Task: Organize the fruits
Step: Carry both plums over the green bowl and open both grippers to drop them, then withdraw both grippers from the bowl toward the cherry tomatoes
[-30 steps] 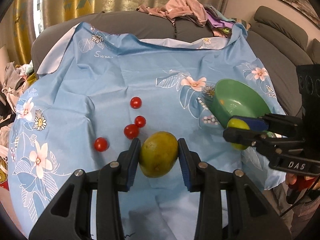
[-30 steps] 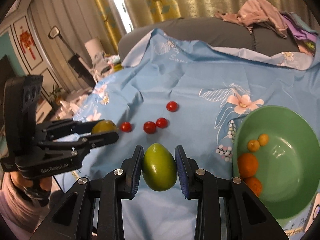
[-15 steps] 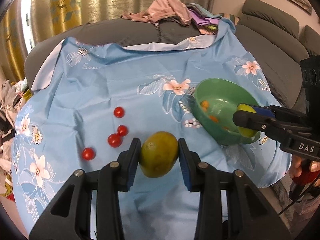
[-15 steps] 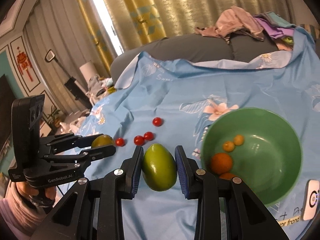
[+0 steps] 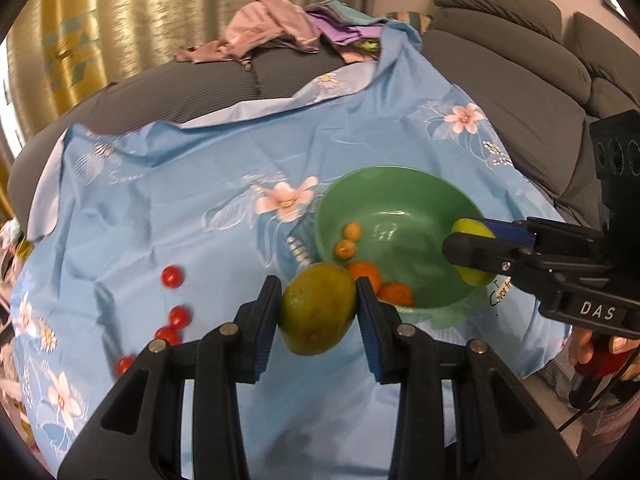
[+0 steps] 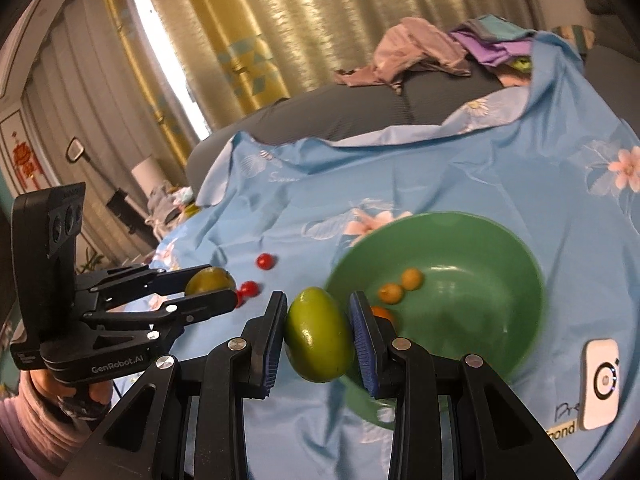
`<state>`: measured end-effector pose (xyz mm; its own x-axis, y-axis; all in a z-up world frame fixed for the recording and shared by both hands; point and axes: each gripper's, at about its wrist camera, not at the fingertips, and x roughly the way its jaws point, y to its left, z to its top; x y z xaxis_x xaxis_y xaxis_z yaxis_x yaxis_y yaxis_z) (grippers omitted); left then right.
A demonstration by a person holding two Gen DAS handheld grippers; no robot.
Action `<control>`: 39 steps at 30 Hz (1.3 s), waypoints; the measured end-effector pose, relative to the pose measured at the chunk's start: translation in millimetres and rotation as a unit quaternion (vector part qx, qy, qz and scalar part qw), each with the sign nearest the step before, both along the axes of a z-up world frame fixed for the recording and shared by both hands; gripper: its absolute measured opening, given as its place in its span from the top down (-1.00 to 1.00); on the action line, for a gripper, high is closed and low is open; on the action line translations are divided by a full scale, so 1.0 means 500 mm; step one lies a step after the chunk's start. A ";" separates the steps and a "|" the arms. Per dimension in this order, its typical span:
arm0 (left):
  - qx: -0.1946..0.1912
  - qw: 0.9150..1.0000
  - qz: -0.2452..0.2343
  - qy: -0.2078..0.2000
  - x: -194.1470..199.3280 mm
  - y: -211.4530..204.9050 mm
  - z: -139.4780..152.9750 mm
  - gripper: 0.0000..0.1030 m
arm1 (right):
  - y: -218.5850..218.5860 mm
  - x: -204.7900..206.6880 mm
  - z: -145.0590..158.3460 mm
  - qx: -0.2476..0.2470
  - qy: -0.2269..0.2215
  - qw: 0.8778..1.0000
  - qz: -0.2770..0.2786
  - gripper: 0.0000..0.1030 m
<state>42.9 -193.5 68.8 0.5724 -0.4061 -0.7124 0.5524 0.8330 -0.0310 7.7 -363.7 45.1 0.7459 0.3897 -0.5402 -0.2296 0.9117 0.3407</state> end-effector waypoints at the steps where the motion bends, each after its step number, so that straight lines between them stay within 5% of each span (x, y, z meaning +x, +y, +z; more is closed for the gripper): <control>1: 0.002 1.000 -0.006 0.000 0.003 -0.012 -0.001 0.27 | -0.007 0.001 -0.003 0.002 0.001 1.000 -0.003 0.34; 16: 0.042 0.997 -0.058 0.019 0.043 -0.137 -0.054 0.27 | -0.086 0.011 -0.047 0.023 0.018 0.999 -0.039 0.33; 31: 0.074 0.994 -0.068 0.031 0.056 -0.169 -0.099 0.24 | -0.098 0.020 -0.082 0.013 0.048 0.997 -0.057 0.33; 39: 0.064 0.996 -0.048 0.032 0.055 -0.142 -0.096 -0.32 | -0.096 0.017 -0.080 0.006 0.056 0.996 -0.070 0.29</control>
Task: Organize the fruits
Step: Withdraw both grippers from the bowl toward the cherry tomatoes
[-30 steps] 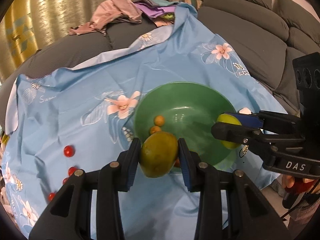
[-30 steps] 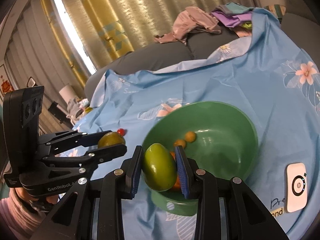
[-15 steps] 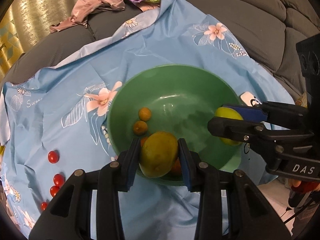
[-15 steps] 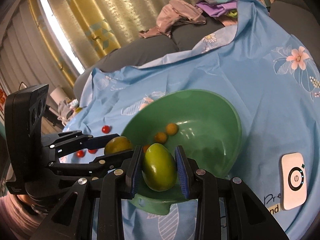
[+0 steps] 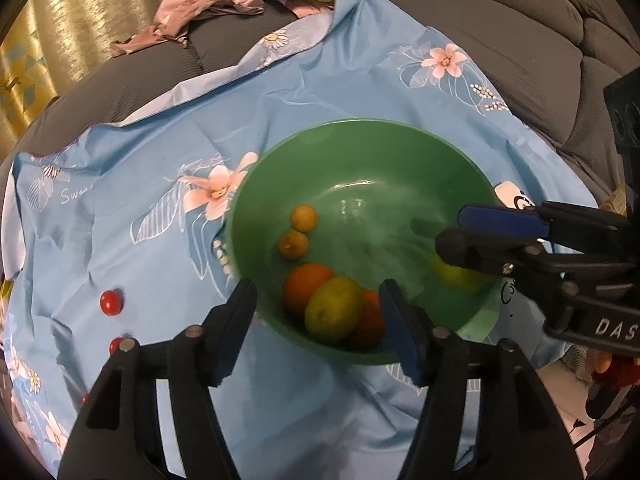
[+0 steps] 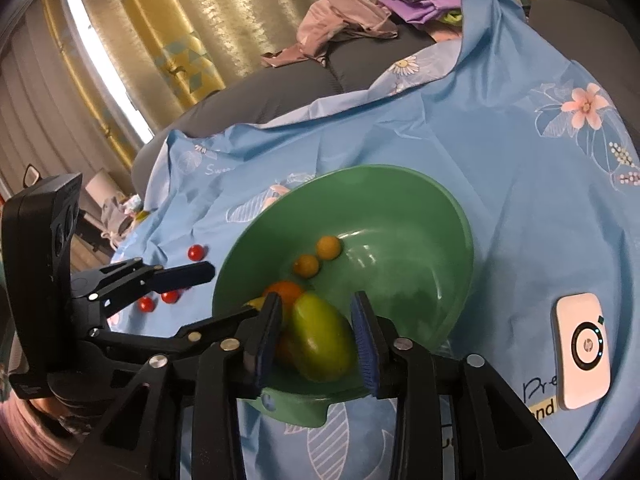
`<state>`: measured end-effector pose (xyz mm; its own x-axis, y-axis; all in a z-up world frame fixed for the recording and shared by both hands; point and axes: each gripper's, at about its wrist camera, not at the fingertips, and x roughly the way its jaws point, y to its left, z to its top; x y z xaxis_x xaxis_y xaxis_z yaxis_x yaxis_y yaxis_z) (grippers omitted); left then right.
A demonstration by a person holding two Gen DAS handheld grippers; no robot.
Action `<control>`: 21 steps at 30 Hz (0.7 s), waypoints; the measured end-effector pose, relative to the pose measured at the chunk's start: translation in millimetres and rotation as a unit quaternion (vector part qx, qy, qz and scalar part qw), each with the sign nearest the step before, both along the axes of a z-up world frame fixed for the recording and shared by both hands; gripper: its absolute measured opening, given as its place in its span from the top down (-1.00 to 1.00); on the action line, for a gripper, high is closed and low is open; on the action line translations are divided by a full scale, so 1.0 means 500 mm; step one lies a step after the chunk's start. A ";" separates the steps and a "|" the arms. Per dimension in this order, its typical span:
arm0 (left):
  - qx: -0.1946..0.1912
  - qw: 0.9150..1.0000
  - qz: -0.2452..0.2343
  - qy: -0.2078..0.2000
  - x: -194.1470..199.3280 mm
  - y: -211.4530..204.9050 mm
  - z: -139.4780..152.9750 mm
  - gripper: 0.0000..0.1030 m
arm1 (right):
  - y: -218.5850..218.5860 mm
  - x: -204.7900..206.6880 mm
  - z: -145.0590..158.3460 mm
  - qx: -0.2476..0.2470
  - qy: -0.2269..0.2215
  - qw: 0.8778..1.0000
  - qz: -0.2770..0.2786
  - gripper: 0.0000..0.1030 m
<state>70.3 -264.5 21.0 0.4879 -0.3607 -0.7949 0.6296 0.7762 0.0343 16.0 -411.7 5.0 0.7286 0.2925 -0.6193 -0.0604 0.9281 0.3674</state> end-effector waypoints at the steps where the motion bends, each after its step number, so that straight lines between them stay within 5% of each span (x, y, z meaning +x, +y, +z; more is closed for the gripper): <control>1: -0.003 1.000 0.007 0.002 -0.001 0.010 0.002 -0.37 | 0.001 -0.002 0.003 0.000 -0.002 1.000 -0.001 0.28; 11: -0.045 0.992 0.115 0.018 -0.040 0.205 0.009 -0.72 | 0.010 -0.043 0.023 0.022 -0.021 1.000 -0.006 0.23; 21: -0.053 0.967 0.246 0.031 -0.131 0.462 -0.004 -0.72 | 0.100 -0.077 0.008 0.037 -0.011 0.998 0.053 0.23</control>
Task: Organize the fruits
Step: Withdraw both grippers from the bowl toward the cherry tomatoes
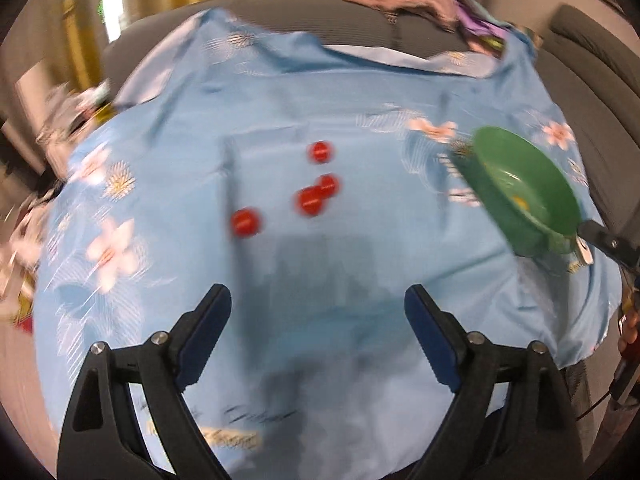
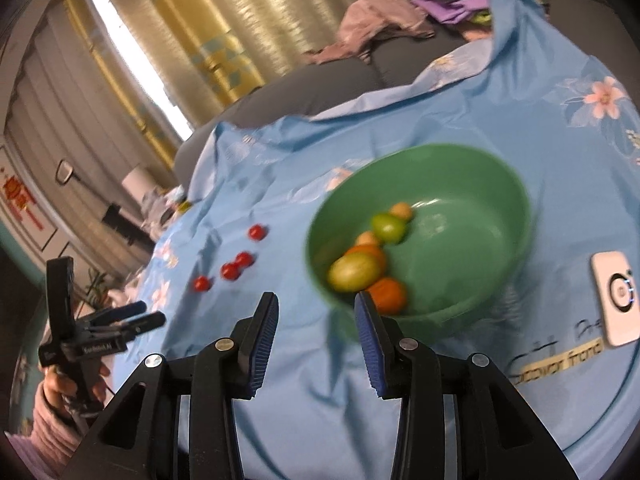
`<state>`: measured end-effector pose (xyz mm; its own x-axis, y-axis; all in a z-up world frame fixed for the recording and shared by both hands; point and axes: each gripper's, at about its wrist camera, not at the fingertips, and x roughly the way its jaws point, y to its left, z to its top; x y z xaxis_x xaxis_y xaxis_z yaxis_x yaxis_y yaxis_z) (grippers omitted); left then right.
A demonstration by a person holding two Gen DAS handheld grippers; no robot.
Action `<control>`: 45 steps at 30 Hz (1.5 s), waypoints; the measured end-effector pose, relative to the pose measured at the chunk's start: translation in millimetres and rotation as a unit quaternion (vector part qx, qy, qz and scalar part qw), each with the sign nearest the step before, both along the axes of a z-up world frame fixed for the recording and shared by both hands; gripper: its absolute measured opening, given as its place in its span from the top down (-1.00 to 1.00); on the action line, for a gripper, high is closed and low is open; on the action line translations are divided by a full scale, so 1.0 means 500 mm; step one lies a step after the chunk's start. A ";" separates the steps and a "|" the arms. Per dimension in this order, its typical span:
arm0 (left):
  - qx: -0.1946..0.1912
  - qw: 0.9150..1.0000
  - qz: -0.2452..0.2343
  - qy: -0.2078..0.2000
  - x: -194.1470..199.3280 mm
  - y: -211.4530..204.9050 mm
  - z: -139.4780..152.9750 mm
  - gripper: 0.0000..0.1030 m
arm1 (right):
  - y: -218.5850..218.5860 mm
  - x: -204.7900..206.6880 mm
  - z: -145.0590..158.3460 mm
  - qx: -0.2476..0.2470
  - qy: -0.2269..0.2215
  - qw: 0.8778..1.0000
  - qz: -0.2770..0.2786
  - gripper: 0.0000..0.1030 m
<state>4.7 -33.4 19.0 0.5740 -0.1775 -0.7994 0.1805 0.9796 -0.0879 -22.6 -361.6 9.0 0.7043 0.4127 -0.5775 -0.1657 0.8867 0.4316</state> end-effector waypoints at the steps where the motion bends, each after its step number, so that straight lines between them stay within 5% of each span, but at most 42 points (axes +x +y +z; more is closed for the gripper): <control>1: -0.004 1.000 0.013 0.000 -0.011 0.025 0.000 -0.72 | 0.011 0.001 -0.002 -0.002 0.002 1.000 0.006 0.23; 9: -0.038 0.998 0.051 -0.002 -0.064 0.118 -0.006 -0.72 | 0.115 0.016 -0.012 -0.014 0.018 0.998 0.060 0.23; 20: -0.043 0.999 0.015 -0.012 -0.084 0.133 -0.028 -0.72 | 0.235 0.031 -0.026 -0.047 0.040 0.991 0.118 0.23; 45: -0.048 0.999 -0.016 -0.003 0.000 0.133 -0.063 -0.72 | 0.386 0.189 -0.077 -0.097 0.065 0.979 0.169 0.23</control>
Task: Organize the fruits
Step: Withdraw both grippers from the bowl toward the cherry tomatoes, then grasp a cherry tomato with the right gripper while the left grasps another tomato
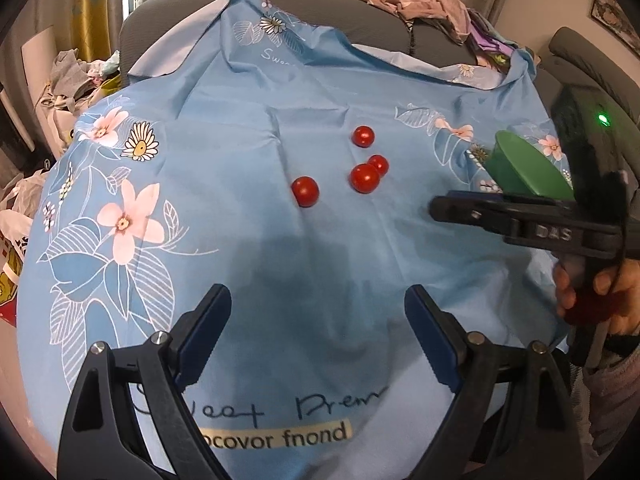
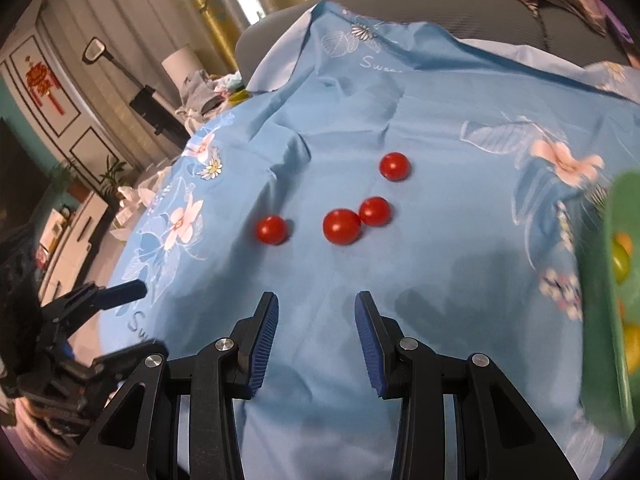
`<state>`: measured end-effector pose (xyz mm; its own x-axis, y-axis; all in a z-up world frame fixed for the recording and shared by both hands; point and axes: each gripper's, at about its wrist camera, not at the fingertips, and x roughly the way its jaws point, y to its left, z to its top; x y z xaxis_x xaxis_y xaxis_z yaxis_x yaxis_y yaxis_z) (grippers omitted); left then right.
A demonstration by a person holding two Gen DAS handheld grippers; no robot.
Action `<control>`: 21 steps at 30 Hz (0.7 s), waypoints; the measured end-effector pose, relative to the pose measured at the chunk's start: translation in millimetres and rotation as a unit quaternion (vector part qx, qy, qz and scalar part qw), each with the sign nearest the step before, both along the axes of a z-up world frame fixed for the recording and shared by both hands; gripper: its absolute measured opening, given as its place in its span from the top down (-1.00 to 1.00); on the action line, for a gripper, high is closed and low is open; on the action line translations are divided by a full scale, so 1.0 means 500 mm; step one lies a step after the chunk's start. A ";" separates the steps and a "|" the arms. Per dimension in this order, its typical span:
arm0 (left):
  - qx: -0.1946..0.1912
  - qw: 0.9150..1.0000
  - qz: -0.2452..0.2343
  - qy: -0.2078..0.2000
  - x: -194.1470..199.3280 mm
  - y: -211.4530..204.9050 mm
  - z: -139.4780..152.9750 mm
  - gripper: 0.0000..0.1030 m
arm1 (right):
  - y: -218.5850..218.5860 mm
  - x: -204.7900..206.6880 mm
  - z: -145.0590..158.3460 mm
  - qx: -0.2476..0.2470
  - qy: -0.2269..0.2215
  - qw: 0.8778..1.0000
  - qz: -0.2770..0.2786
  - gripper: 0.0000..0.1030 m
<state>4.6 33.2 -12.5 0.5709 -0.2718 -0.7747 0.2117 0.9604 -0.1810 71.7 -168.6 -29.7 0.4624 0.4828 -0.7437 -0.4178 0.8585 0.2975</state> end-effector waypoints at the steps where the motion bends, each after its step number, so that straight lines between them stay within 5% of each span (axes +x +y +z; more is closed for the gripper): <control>1: 0.000 1.000 0.001 0.001 0.005 0.003 -0.001 -0.72 | 0.007 0.012 -0.004 -0.004 0.000 1.000 0.001 0.23; 14: 0.003 1.000 0.009 0.013 0.054 0.018 -0.020 -0.72 | 0.075 0.136 -0.063 -0.065 0.033 0.997 0.011 0.23; 21: 0.005 1.000 -0.010 0.006 0.073 0.003 -0.016 -0.72 | 0.093 0.156 -0.067 -0.090 0.012 0.996 0.018 0.23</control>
